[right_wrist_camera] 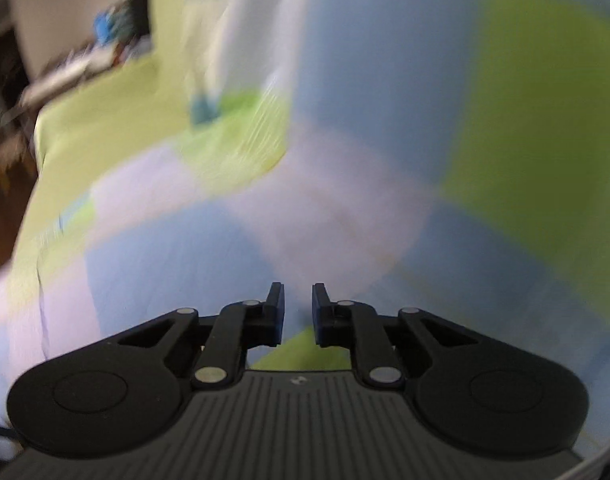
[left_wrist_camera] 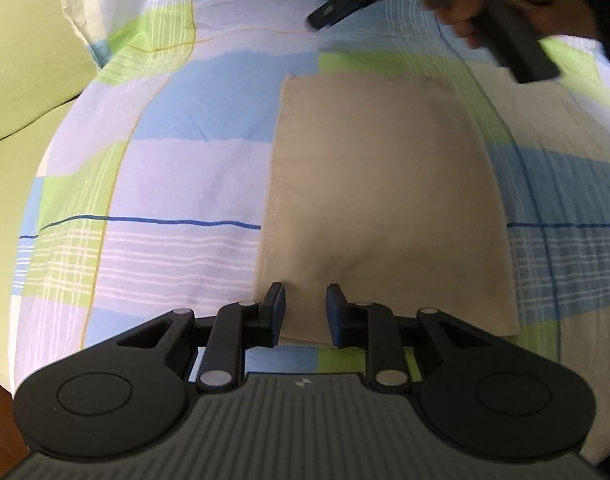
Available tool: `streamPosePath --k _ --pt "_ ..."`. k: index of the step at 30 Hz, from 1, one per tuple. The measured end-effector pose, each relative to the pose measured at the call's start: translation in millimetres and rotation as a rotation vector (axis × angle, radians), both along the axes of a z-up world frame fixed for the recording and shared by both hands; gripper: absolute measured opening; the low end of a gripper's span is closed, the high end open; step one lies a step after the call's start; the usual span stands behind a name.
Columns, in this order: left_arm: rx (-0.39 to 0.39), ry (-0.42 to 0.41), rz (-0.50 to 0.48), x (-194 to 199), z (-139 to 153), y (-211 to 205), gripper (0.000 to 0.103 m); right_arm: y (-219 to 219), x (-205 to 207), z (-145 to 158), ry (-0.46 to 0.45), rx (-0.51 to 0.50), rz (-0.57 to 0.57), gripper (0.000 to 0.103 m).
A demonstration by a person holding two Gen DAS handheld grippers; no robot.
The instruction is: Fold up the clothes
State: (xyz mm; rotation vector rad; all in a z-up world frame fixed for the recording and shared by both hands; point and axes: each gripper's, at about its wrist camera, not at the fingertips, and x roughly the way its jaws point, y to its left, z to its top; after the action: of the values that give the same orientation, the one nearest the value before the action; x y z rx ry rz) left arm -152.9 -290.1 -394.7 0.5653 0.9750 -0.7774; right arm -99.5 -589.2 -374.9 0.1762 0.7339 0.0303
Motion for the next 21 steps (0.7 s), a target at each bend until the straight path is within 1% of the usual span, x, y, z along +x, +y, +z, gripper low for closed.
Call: streamPosePath --k 1,3,5,7,8,10,11,13,15,18,20,21 --pt "0.005 0.000 0.001 0.2 -0.5 0.9 0.030 1.5 -13.2 6.1 -0.012 0.013 -0.012 0.014" --pt "0.030 -0.003 0.005 1.9 -3.8 0.7 0.030 22.0 -64.0 17.4 -0.020 0.054 -0.010 0.016" --pt "0.038 -0.003 0.027 3.0 -8.1 -0.5 0.031 46.2 -97.9 13.9 0.009 0.094 0.012 0.016" --pt "0.016 0.016 0.064 3.1 -10.5 3.5 0.031 86.9 -144.3 -2.7 0.066 0.153 0.055 0.016" --pt "0.015 0.021 0.074 1.6 -10.7 6.4 0.031 103.2 -161.4 -13.3 0.105 0.158 0.063 0.016" --pt "0.037 0.022 0.078 -3.5 -11.1 14.2 0.031 135.2 -195.5 -34.0 0.181 0.169 0.071 0.016" --pt "0.064 0.017 0.072 -9.0 -12.2 17.1 0.031 146.3 -210.3 -40.3 0.199 0.179 0.057 0.016" --pt "0.121 0.000 0.053 -22.7 -12.3 22.7 0.031 160.8 -237.7 -37.8 0.169 0.200 0.004 0.016" --pt "0.168 -0.006 0.039 -36.1 -10.2 29.2 0.031 170.7 -250.0 -35.8 0.180 0.217 -0.027 0.017" --pt "0.233 0.000 0.037 -60.2 2.2 42.0 0.033 183.5 -285.8 -15.0 0.142 0.186 -0.094 0.017" --pt "0.257 0.003 0.052 -71.8 10.7 46.8 0.034 188.0 -316.2 7.9 0.112 0.157 -0.173 0.018" --pt "0.263 0.005 0.059 -75.6 14.0 48.0 0.034 186.1 -323.2 17.1 0.107 0.147 -0.219 0.019"
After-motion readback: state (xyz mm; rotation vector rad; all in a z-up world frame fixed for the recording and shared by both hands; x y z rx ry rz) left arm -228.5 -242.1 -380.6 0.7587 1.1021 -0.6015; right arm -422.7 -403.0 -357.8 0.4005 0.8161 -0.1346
